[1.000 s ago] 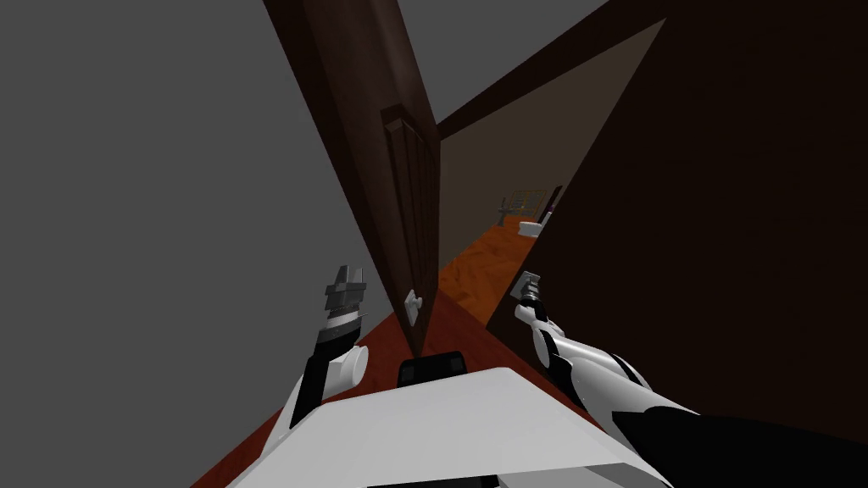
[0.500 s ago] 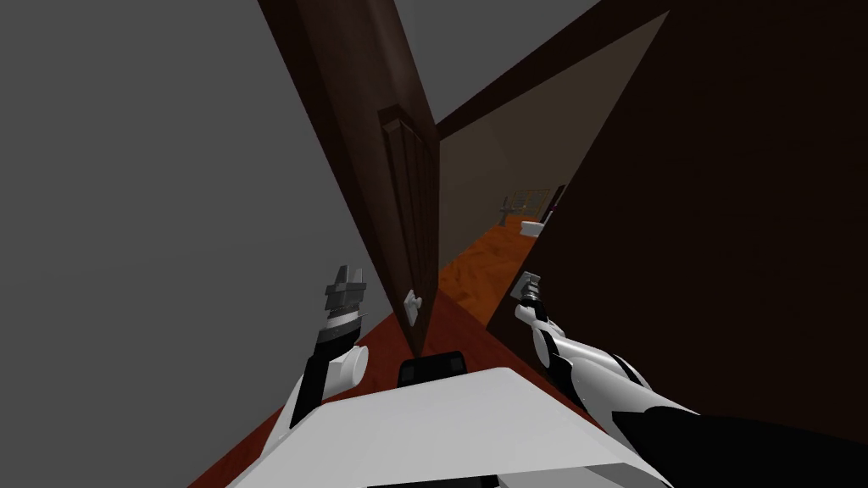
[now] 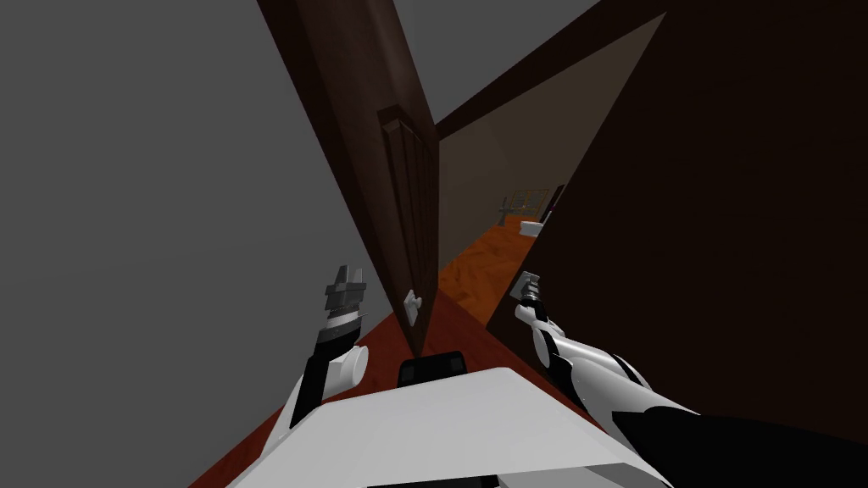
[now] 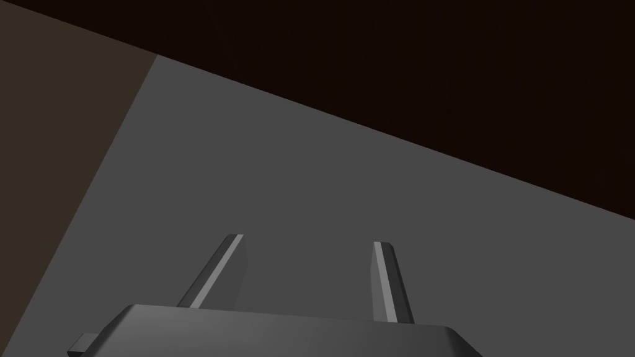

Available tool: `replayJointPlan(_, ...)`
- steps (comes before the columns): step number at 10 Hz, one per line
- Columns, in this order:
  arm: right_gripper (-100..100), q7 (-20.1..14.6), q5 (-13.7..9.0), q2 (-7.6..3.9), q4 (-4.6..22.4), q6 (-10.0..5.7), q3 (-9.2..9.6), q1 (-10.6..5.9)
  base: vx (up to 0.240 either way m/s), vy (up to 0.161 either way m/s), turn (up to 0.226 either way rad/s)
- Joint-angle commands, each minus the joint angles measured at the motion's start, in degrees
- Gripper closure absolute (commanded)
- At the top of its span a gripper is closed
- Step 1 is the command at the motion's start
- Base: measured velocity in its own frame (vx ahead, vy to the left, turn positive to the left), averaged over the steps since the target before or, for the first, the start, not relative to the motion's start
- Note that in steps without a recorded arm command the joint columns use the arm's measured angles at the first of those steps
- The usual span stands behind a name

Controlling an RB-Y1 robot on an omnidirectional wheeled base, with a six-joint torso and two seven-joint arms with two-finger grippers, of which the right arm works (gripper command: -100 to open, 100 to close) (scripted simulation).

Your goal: Pull the door open

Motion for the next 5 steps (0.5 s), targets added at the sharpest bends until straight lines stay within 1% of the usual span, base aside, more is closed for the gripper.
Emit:
replayJointPlan(1, -100, 0.0, 0.0, 0.00, 0.0, 0.00, 0.00, 0.01, -0.005, -0.014, -0.003)
replayJointPlan(2, -100, 0.0, 0.0, 0.00, 0.0, 0.00, 0.00, 0.01, 0.005, -0.005, 0.025)
replayJointPlan(4, -100, 0.0, 0.0, 0.00, 0.0, 0.00, 0.00, 0.01, -0.002, 0.002, -0.010)
replayJointPlan(5, -100, 0.0, 0.0, -0.07, 0.0, 0.04, -0.07, 0.02, 0.008, -0.053, 0.100)
